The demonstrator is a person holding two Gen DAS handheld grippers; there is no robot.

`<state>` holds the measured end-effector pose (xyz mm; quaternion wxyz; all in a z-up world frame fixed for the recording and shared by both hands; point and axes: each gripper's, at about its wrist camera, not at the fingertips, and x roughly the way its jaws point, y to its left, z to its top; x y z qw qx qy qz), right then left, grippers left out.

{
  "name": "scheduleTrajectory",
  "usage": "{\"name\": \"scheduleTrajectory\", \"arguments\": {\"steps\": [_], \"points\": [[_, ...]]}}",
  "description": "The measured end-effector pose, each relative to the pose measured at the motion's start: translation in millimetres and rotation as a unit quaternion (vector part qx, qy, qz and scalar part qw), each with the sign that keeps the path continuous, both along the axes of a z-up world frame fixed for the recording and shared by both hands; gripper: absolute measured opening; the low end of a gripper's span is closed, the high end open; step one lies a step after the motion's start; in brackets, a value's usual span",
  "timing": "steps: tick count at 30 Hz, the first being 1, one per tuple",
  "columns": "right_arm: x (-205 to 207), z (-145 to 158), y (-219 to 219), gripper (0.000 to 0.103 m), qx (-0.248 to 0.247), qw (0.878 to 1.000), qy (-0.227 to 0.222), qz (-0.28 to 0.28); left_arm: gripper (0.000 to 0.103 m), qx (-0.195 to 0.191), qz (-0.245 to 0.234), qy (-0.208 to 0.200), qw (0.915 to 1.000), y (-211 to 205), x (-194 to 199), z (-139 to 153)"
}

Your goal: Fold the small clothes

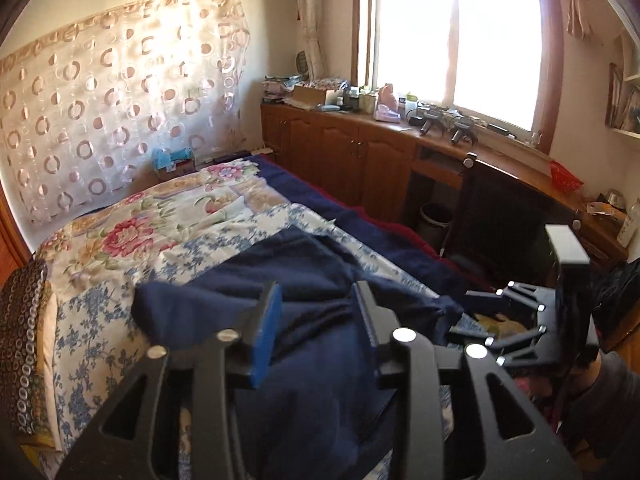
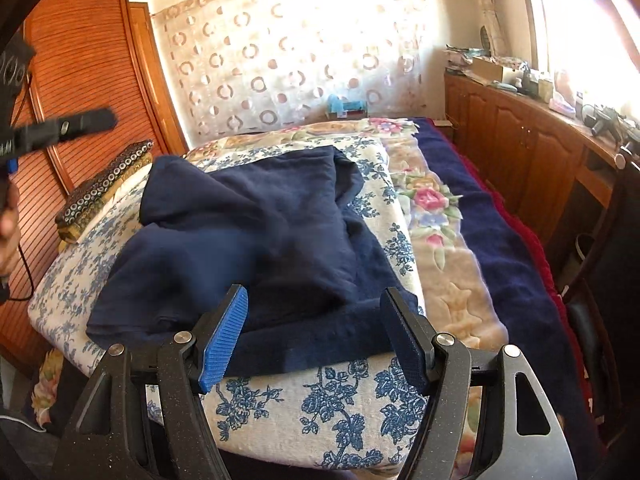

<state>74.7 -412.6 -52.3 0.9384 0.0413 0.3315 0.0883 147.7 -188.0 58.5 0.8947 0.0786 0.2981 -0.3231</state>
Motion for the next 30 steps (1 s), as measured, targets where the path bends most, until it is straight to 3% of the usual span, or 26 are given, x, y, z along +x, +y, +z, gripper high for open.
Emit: {"name": "scheduleTrajectory", "arguments": {"steps": [9, 13, 16, 24, 27, 30], "points": [[20, 7, 16, 0.070, -0.018, 1.000, -0.002, 0.021, 0.047, 0.010, 0.039, 0.034, 0.9986, 59, -9, -42], [38, 8, 31, 0.061, -0.029, 0.998, 0.004, 0.048, 0.047, 0.016, 0.060, 0.048, 0.9969, 84, -16, -67], [54, 4, 44, 0.053, -0.032, 0.996, 0.019, 0.075, 0.047, 0.017, 0.075, 0.059, 0.9953, 99, -18, -82], [92, -24, 51, 0.052, -0.063, 0.992, 0.078, 0.073, 0.047, 0.025, 0.102, 0.085, 0.9908, 119, -15, -115], [96, -29, 50, 0.042, -0.063, 0.992, 0.085, 0.072, 0.047, 0.020, 0.103, 0.092, 0.9902, 121, -16, -121], [93, -28, 55, 0.023, -0.072, 0.991, 0.079, 0.081, 0.047, 0.018, 0.104, 0.096, 0.9899, 121, -16, -124]]}}
